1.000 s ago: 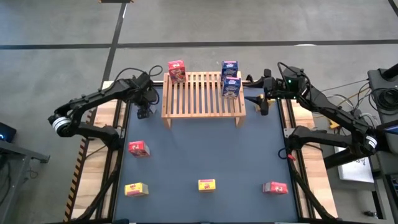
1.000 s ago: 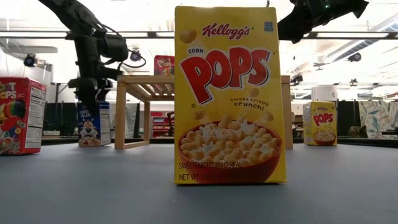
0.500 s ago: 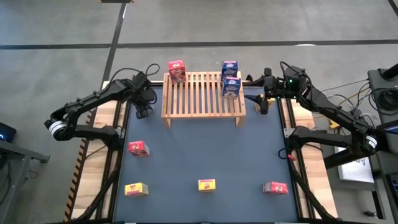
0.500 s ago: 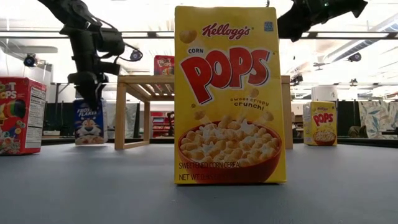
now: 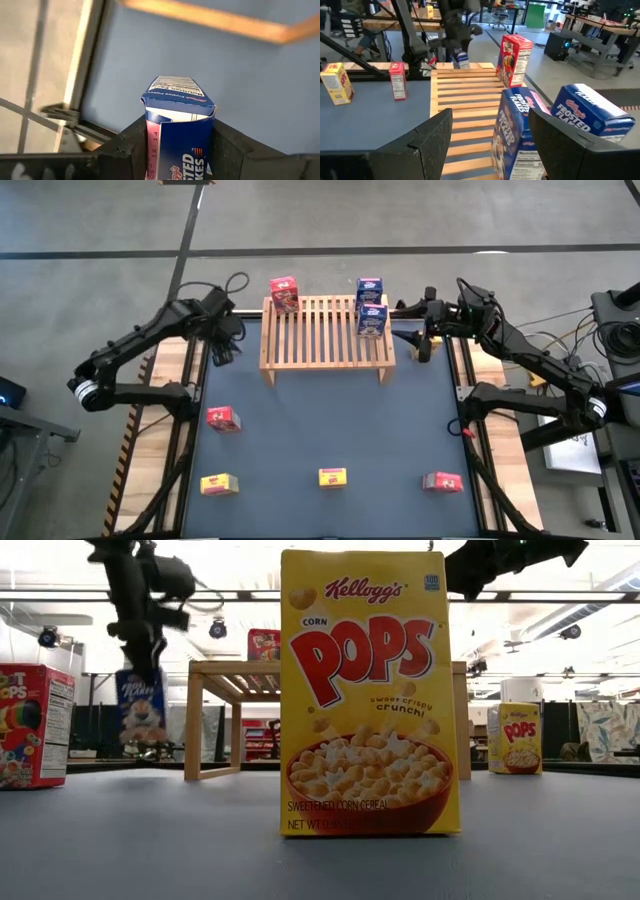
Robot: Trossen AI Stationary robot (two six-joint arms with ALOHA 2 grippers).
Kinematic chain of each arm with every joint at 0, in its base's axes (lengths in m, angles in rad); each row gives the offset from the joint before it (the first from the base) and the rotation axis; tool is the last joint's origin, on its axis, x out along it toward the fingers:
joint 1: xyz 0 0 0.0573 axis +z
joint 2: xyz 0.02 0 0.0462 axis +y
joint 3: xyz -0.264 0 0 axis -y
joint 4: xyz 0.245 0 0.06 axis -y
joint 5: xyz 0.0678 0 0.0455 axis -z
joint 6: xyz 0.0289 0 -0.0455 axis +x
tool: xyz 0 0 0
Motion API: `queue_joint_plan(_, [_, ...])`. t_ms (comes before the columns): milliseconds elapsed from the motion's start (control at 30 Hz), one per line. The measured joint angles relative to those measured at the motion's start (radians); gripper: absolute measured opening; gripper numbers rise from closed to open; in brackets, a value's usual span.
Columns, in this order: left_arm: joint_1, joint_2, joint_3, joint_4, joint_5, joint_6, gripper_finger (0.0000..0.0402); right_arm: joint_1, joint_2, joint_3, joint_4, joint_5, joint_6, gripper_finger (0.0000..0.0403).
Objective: Stack cereal on shelf
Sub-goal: Put the blue cereal box on the shelf aligned with the blue cereal boxes
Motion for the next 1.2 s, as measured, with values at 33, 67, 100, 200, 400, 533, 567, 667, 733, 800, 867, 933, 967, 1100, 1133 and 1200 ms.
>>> queue_joint_plan(33, [0.0, -0.002, 0.031, -0.016, 0.014, -0.007, 0.0144, 0.004, 0.0, 0.0, 0.002, 0.0, 0.006, 0.0249])
queue_joint_plan(67, [0.0, -0.003, 0.061, -0.033, 0.026, -0.019, 0.0144, 0.008, 0.0, 0.0, 0.004, 0.0, 0.011, 0.0249])
queue_joint_plan(100, [0.0, -0.004, 0.094, -0.057, 0.042, -0.033, 0.0144, 0.013, 0.0, 0.0, 0.007, 0.0, 0.016, 0.0249])
queue_joint_plan(200, [-0.003, -0.003, 0.195, -0.127, 0.096, -0.089, 0.0144, 0.032, 0.003, 0.0, 0.022, -0.005, 0.016, 0.0249])
queue_joint_plan(400, [-0.044, -0.01, 0.317, -0.218, 0.154, -0.191, 0.014, 0.094, 0.009, 0.0, 0.076, -0.124, 0.009, 0.0249])
queue_joint_plan(533, [-0.099, -0.019, 0.354, -0.225, 0.272, -0.246, 0.0136, 0.137, 0.012, 0.0, 0.119, -0.103, 0.03, 0.0249])
queue_joint_plan(567, [-0.118, -0.022, 0.363, -0.219, 0.303, -0.265, 0.0135, 0.15, 0.013, 0.0, 0.129, -0.078, 0.041, 0.0249])
queue_joint_plan(667, [-0.195, -0.026, 0.394, -0.185, 0.338, -0.323, 0.0133, 0.192, 0.021, 0.0, 0.146, 0.094, 0.096, 0.0249])
queue_joint_plan(733, [-0.259, -0.026, 0.409, -0.159, 0.333, -0.356, 0.0131, 0.215, 0.028, 0.0, 0.145, 0.174, 0.095, 0.0249])
queue_joint_plan(800, [-0.325, -0.026, 0.419, -0.115, 0.318, -0.388, 0.013, 0.239, 0.032, 0.0, 0.146, 0.211, 0.094, 0.0249])
queue_joint_plan(867, [-0.391, -0.026, 0.421, -0.07, 0.299, -0.415, 0.013, 0.267, 0.039, 0.0, 0.167, 0.217, 0.101, 0.0249])
queue_joint_plan(933, [-0.458, -0.025, 0.417, -0.018, 0.278, -0.434, 0.013, 0.294, 0.049, 0.0, 0.18, 0.218, 0.111, 0.0249])
queue_joint_plan(967, [-0.488, -0.025, 0.413, 0.006, 0.261, -0.437, 0.013, 0.308, 0.055, 0.0, 0.191, 0.218, 0.111, 0.0249])
queue_joint_plan(1100, [-0.583, -0.023, 0.399, 0.066, 0.189, -0.446, 0.013, 0.367, 0.092, 0.0, 0.248, 0.22, 0.106, 0.0249])
queue_joint_plan(1133, [-0.6, -0.023, 0.399, 0.076, 0.17, -0.453, 0.013, 0.379, 0.103, 0.0, 0.259, 0.218, 0.102, 0.0249])
queue_joint_plan(1200, [-0.63, -0.021, 0.399, 0.093, 0.145, -0.47, 0.0129, 0.402, 0.129, 0.0, 0.29, 0.219, 0.102, 0.0249])
